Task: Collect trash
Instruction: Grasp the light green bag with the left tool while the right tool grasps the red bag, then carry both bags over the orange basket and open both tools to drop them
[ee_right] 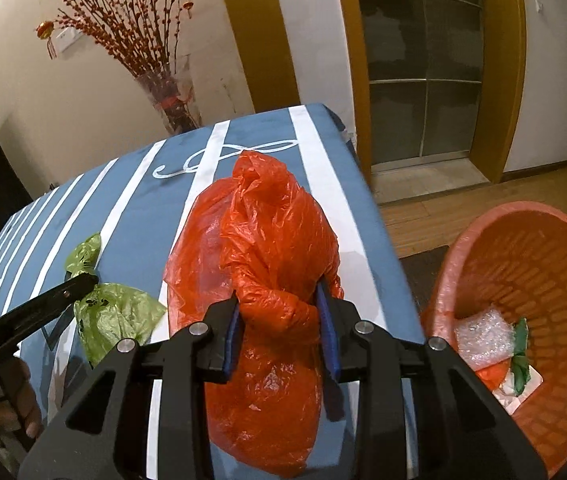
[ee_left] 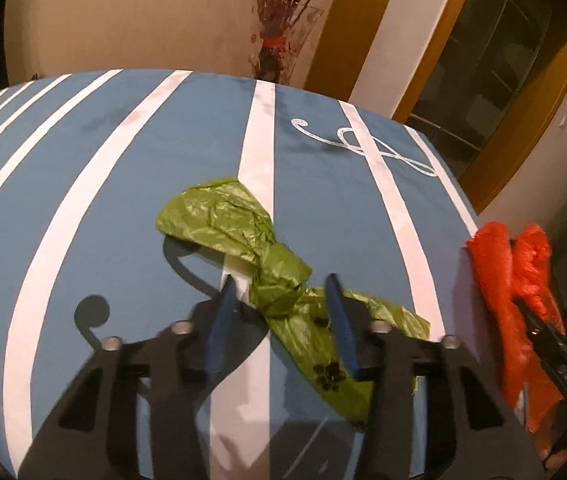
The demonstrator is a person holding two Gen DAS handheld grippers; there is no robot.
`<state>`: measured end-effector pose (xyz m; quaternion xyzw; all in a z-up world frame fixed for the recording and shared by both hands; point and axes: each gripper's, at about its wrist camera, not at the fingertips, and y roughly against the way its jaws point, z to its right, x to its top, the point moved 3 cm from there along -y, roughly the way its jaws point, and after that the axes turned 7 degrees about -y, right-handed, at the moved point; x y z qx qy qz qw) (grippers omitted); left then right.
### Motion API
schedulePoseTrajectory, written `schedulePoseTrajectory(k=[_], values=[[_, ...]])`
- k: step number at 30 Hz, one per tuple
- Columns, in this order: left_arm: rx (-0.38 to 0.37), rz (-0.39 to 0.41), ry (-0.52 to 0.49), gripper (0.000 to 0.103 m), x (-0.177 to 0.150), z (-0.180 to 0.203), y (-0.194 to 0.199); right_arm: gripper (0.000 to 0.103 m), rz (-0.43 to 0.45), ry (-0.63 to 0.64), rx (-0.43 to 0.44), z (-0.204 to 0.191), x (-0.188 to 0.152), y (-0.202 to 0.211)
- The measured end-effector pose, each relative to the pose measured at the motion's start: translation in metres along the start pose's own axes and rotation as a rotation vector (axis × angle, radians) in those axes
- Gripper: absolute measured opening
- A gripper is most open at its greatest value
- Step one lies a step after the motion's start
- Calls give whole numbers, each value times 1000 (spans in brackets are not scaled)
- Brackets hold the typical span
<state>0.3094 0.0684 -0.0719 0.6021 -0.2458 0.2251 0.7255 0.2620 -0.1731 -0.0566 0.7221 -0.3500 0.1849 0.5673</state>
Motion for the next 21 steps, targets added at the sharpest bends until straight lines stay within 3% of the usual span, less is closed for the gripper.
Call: schedulePoseTrajectory(k=[1,5,14,21], values=[[3,-5,-4,20,1,1,-2,32,2,-3,2,1,0,2],[-16,14,-14,17,2,3,4,32,28,-11,9,6,2,13],[-66,81,-73,17,6,32,33,32,103,-41,0,29,9,50],[-152,111,-159,17,3,86,54,32,165,-78,-45,61,14,80]])
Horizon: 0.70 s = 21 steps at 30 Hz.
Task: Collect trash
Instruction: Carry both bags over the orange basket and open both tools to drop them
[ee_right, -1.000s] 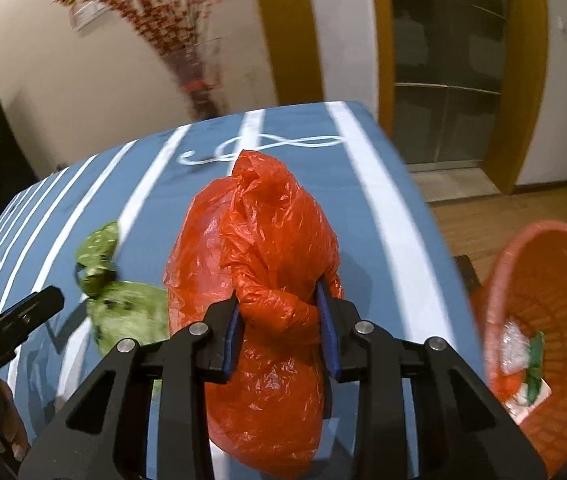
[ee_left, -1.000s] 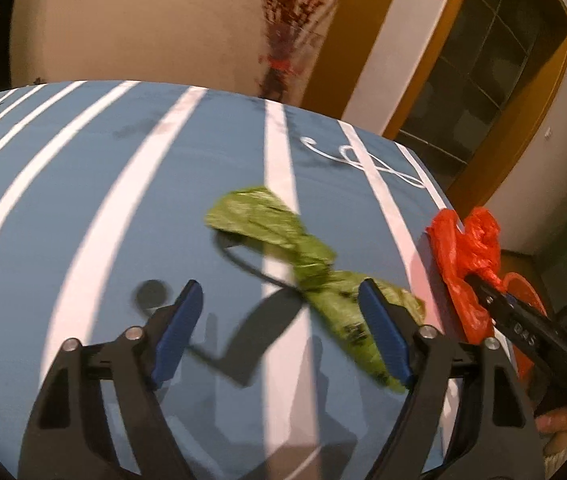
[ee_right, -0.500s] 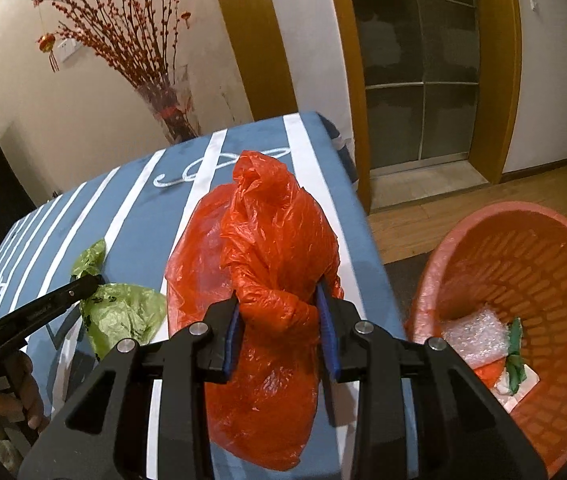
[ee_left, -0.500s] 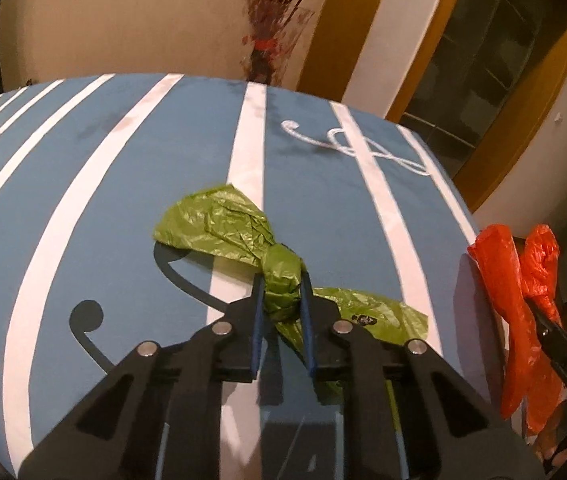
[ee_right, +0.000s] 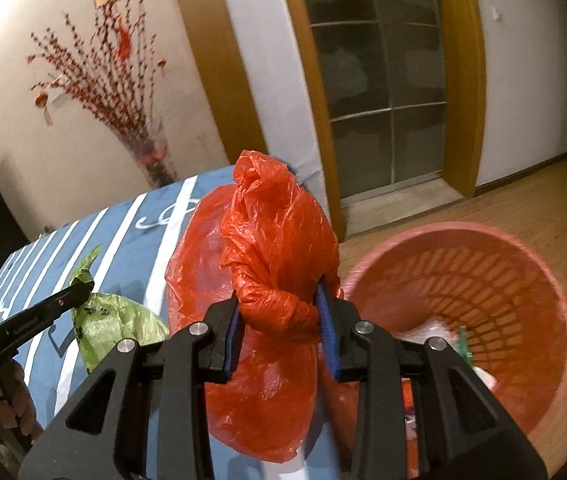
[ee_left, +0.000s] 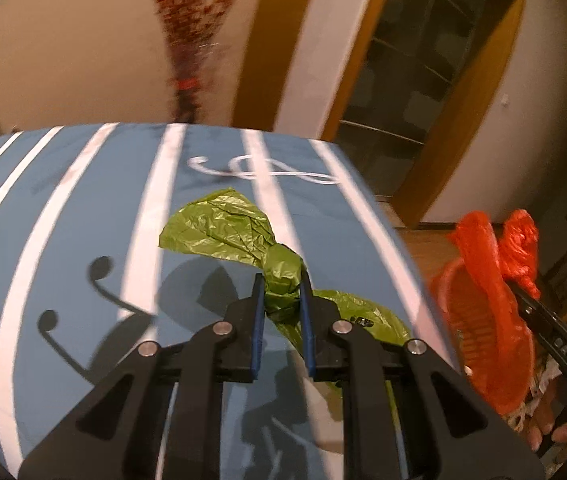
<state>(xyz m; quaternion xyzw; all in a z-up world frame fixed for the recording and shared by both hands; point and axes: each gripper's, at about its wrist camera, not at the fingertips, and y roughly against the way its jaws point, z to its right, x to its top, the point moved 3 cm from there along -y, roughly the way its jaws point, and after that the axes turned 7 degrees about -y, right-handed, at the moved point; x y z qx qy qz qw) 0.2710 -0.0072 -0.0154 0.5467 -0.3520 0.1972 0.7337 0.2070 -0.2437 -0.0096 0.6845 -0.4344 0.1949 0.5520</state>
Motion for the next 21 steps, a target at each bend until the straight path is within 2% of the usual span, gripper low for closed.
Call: schedulePoseTrajectory(k=[9,21], values=[[-128,20,-112,17,6,82,1,32,76,-80,-88,59,13,28],[-270,-10,-224,17,4,176,-28,32,112,-183,-155,120,18,41]])
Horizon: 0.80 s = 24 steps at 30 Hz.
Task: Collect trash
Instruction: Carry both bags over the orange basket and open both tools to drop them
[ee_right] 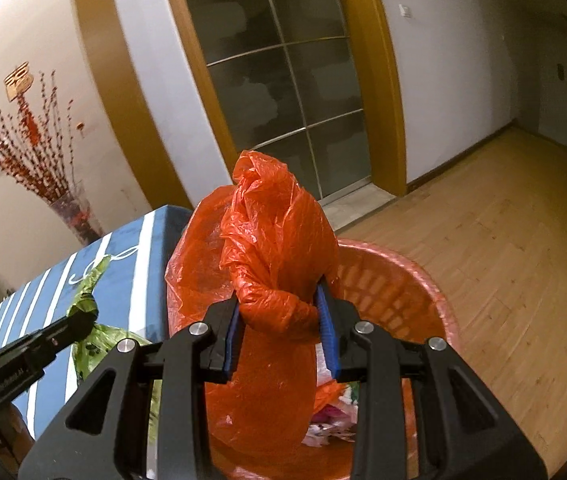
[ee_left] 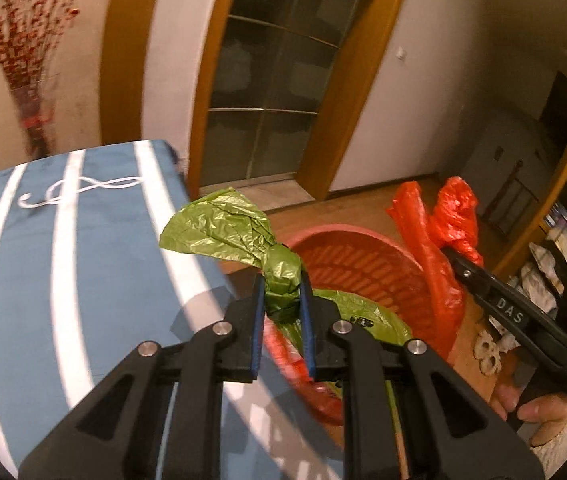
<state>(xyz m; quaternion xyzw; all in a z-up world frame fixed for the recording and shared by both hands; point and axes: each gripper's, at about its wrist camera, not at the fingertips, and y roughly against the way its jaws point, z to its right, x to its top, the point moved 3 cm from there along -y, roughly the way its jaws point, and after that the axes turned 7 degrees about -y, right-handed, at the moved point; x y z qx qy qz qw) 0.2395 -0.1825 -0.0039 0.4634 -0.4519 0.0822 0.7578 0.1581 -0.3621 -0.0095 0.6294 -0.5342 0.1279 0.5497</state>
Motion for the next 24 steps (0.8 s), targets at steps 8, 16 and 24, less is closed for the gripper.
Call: schedulePoseTrajectory(k=[8,16,24], values=[[-30,-38,-44,19,-2,32,-29,34,-34,-69,-5,24,5,-14],[-18,-80,-52,39,-13,36,-46,57,-55,-101,-12,33,0,-18],[11,-89,-42,50,-20,26,-43,67,-49,-96,-14,31,2,-13]])
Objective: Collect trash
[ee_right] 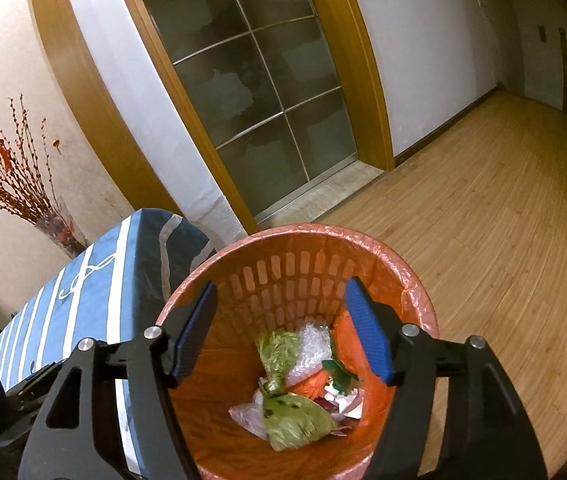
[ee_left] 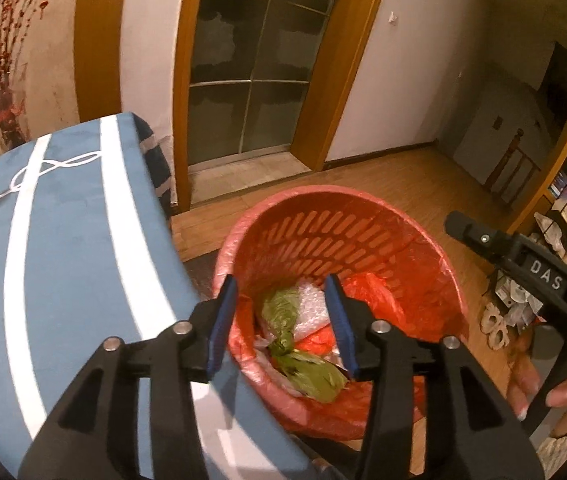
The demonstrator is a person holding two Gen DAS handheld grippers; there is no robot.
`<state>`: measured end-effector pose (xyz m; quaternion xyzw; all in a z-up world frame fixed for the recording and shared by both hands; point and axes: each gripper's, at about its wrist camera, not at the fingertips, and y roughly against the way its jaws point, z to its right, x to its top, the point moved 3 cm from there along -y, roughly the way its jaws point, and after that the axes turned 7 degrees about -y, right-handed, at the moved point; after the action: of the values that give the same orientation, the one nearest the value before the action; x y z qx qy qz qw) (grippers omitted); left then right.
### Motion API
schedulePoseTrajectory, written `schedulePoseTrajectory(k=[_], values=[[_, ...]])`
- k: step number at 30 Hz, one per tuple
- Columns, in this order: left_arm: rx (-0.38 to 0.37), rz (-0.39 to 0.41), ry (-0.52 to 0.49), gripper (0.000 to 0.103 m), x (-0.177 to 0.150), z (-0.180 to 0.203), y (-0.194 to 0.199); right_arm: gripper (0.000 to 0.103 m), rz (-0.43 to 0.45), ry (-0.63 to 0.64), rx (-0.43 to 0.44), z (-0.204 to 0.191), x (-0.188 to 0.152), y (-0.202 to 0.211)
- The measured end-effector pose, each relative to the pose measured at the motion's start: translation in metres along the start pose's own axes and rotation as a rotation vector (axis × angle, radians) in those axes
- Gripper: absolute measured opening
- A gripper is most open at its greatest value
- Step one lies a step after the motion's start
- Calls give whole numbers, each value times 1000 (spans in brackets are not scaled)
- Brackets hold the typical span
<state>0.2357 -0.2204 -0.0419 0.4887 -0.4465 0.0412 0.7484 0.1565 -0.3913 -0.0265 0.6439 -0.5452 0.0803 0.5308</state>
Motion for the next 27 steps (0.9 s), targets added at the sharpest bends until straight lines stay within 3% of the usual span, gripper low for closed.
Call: schedulePoseTrajectory(k=[2,4,10,19,23,27], values=[[18,17,8,55,-1,-7,9,70,12,10,-7,-2,-2,6],[37,38,15,62,-4,-12,22,79,32,29,-17,-6,-3,14],[103,121,41,80,-20,-35,78,100,173,174,-131,-34,-21,59],[306,232,91,97,-68,-64,168,100,299,309,-223,-58,-61,116],[423,282,122,99,-94,-69,202,100,279,313,-136,-61,-81,137],[492,330,172,99,-122,-69,227,100,264,323,-101,-63,-102,150]])
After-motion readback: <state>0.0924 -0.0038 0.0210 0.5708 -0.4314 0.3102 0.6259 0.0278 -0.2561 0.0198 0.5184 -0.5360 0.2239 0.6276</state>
